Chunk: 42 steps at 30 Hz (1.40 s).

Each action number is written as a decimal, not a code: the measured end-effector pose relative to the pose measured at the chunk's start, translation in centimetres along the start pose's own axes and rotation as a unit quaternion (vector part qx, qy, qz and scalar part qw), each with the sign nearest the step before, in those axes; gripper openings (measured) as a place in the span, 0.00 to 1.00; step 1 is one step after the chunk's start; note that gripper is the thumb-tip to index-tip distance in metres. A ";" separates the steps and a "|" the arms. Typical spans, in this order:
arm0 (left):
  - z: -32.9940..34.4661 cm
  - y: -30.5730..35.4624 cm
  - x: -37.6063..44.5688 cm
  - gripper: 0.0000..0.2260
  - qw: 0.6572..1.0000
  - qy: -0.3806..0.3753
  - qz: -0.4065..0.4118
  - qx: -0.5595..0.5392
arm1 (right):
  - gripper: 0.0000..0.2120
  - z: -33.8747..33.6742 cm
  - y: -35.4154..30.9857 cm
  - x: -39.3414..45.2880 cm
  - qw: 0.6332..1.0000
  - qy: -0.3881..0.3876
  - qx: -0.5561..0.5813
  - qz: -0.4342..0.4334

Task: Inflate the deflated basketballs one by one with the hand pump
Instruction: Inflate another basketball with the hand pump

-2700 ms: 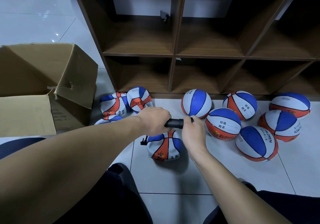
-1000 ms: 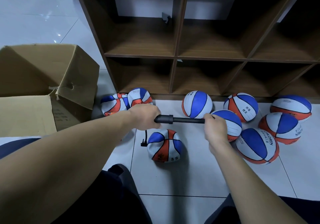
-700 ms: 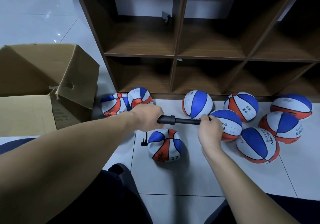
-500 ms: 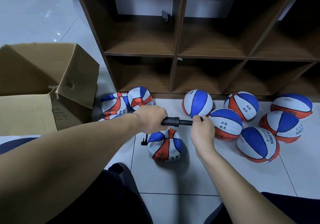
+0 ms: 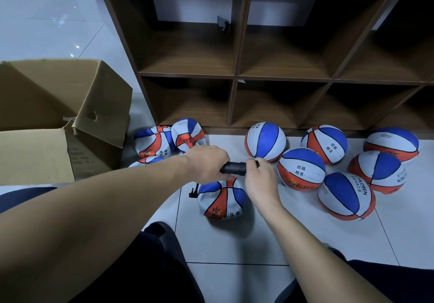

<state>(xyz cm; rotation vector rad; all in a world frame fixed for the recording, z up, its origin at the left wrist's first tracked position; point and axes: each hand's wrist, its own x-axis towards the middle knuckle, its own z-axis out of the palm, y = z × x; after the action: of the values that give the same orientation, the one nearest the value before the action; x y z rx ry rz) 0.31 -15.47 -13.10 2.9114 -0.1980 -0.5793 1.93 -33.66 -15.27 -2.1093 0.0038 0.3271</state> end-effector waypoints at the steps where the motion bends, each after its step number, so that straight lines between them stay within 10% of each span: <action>1: -0.1 -0.1 0.0 0.14 1.000 -0.005 0.001 -0.008 | 0.17 -0.3 -0.1 0.2 1.000 -0.010 -0.007 -0.007; 42: -0.6 -0.9 -0.2 0.10 1.000 0.011 -0.004 -0.012 | 0.17 -1.6 0.4 0.9 1.000 0.000 0.003 -0.029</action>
<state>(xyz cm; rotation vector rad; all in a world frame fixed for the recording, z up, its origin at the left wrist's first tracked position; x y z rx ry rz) 0.45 -14.49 -12.65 2.8949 -0.1761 -0.5467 3.12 -35.08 -15.01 -2.0983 -0.0560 0.2926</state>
